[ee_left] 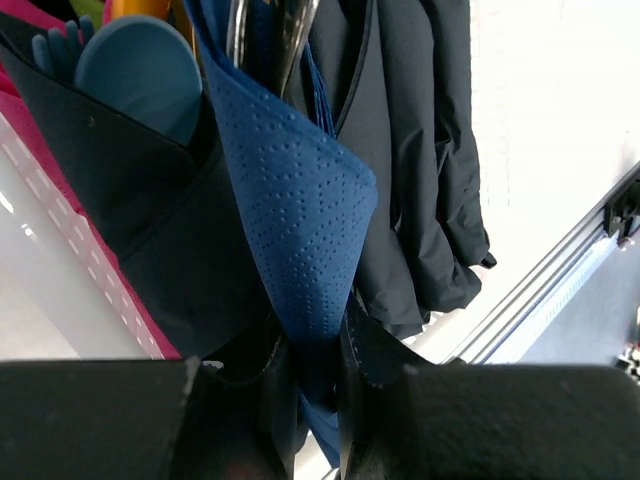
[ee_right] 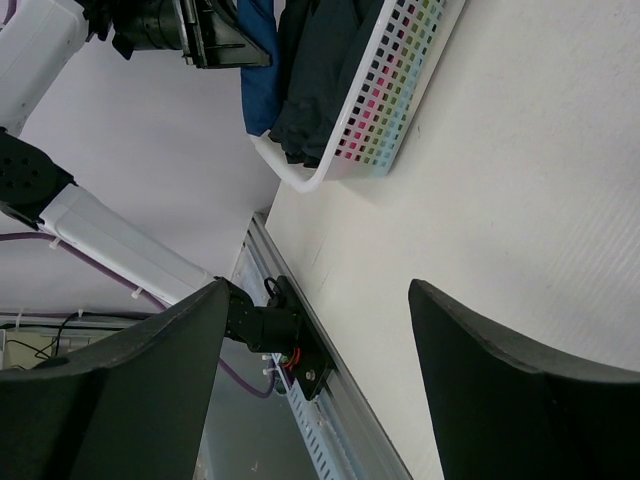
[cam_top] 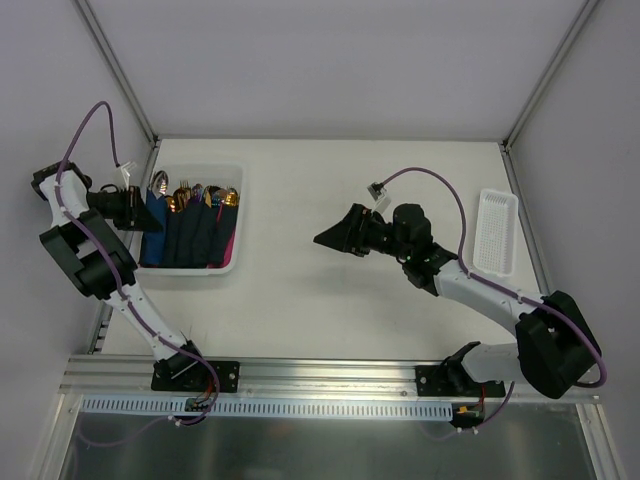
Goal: Place the utensils on the paper napkin and roll it up
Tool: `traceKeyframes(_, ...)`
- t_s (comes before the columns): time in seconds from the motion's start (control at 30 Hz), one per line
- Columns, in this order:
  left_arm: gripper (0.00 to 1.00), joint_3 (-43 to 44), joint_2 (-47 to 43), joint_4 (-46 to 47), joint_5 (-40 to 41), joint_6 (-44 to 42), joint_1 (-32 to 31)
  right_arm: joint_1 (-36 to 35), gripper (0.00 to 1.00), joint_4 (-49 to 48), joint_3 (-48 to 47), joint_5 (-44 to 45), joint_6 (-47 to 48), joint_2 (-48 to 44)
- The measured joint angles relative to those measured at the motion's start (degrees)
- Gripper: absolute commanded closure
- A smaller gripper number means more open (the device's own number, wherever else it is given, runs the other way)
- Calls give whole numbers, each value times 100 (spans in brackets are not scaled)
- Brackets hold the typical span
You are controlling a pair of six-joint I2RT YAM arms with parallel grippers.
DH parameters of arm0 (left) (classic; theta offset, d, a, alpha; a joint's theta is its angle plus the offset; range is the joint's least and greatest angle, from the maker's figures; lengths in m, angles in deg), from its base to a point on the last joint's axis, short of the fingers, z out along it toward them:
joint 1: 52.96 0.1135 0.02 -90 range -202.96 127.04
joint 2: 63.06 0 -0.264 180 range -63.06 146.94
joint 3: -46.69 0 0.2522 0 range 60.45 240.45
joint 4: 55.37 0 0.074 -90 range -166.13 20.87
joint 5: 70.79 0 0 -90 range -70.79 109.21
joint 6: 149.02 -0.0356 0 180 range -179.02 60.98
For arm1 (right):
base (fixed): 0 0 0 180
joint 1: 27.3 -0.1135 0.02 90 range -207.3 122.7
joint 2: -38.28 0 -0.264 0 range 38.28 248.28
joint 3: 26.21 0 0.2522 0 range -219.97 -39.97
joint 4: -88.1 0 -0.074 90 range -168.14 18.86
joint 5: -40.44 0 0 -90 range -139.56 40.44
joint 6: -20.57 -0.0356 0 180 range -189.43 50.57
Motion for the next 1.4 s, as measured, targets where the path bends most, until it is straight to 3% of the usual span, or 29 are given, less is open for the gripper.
traceKeyframes(0.8,100,761,1047,-535,153,466,-109,2,24,-74,0,-83,-125,175)
traceKeyframes(1.4,100,-55,-570,-72,157,444,-105,-4,24,-208,345,-98,-203,-52)
